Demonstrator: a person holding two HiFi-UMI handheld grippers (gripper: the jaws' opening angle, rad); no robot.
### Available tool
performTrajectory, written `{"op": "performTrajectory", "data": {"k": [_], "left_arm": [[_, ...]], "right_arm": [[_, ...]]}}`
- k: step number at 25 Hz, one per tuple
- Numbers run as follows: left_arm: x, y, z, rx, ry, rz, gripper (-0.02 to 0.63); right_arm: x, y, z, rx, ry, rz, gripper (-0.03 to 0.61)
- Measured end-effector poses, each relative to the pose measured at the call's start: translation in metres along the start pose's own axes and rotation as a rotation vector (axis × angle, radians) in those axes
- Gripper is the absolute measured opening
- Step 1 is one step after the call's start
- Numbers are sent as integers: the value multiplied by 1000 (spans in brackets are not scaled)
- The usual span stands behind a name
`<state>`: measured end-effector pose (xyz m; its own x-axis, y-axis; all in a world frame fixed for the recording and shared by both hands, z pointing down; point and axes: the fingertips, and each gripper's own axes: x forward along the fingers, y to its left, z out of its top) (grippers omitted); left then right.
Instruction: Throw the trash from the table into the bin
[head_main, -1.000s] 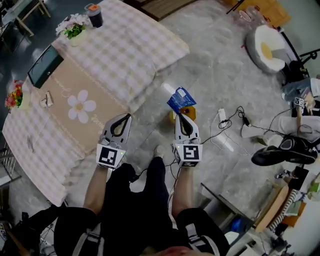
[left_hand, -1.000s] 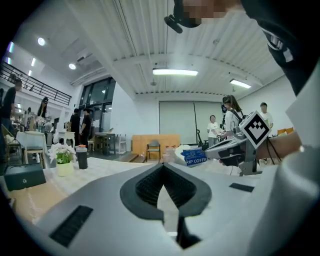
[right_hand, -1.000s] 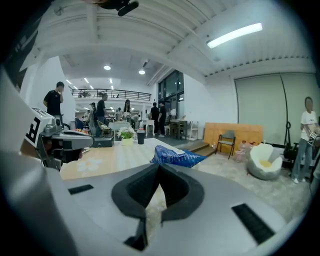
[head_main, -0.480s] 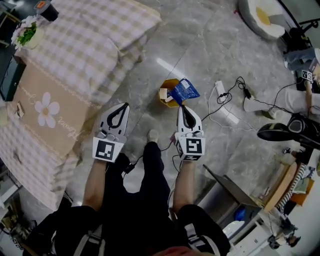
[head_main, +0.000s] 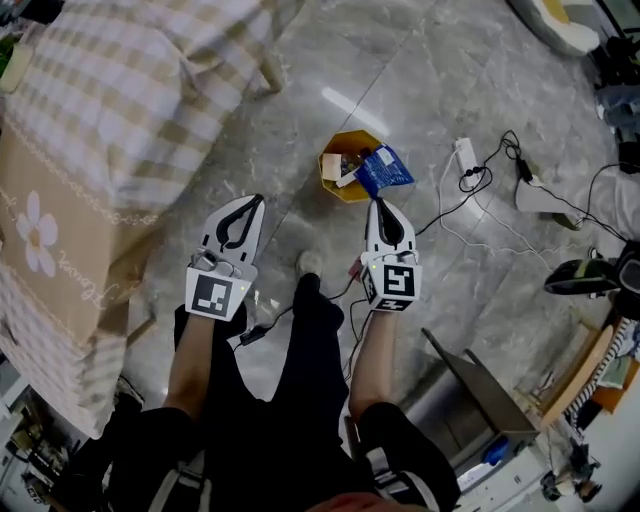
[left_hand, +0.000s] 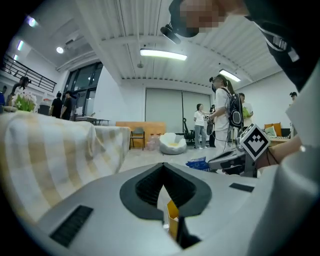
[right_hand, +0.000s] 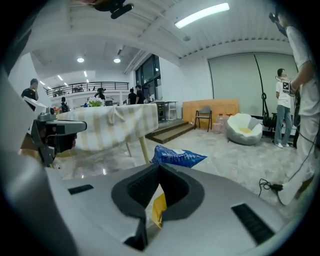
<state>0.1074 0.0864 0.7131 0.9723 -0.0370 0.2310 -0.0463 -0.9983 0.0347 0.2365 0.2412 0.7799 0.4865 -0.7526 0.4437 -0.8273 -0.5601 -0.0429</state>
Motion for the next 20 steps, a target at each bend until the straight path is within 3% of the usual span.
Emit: {"op": "performTrajectory", "data": {"k": [14,20], "left_arm": [[52,6,-154,34,24,-24,3],[60,5,-192,27,39,-34,3]], "right_arm": [[84,-26,-174,39,61,-21,12],[101,-32,-211,56,68,-33,12]]}}
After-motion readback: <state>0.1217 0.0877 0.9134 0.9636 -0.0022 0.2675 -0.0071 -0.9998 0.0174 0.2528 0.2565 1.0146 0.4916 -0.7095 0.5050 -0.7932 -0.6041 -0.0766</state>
